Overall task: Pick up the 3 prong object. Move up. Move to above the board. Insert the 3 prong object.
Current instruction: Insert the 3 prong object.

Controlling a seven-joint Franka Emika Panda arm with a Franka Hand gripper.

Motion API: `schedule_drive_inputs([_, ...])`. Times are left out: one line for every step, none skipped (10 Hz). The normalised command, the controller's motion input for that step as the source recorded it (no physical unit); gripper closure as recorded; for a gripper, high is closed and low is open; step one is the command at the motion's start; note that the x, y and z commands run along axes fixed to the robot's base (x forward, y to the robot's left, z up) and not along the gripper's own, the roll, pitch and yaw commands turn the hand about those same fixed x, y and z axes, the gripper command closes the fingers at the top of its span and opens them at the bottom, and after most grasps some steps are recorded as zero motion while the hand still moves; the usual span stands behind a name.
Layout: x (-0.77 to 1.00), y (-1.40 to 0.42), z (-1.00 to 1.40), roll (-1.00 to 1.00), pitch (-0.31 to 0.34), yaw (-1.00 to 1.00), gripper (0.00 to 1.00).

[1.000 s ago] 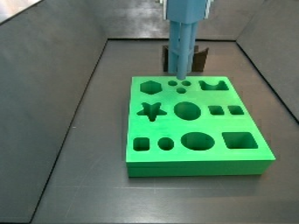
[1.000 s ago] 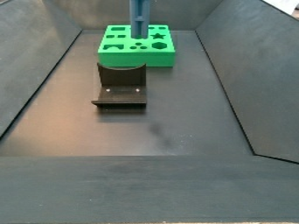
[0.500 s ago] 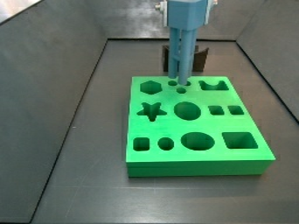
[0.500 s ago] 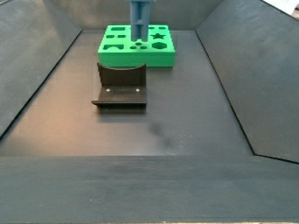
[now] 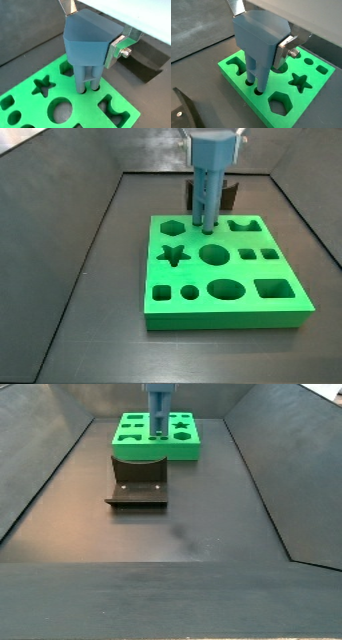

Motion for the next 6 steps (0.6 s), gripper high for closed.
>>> schedule_drive_inputs([0.01,0.0,-0.05,0.0,0.0,0.0,1.0])
schedule_drive_inputs([0.0,0.02,-0.1,0.04,0.0,0.0,1.0])
schedule_drive_inputs([0.0,0.11,-0.14,0.1,0.0,0.0,1.0])
schedule_drive_inputs([0.0,0.11,-0.11,0.1,0.0,0.0,1.0])
schedule_drive_inputs([0.0,0.08,-0.11,0.1,0.0,0.0,1.0])
schedule_drive_inputs([0.0,0.01,-0.11,0.06,0.0,0.0,1.0])
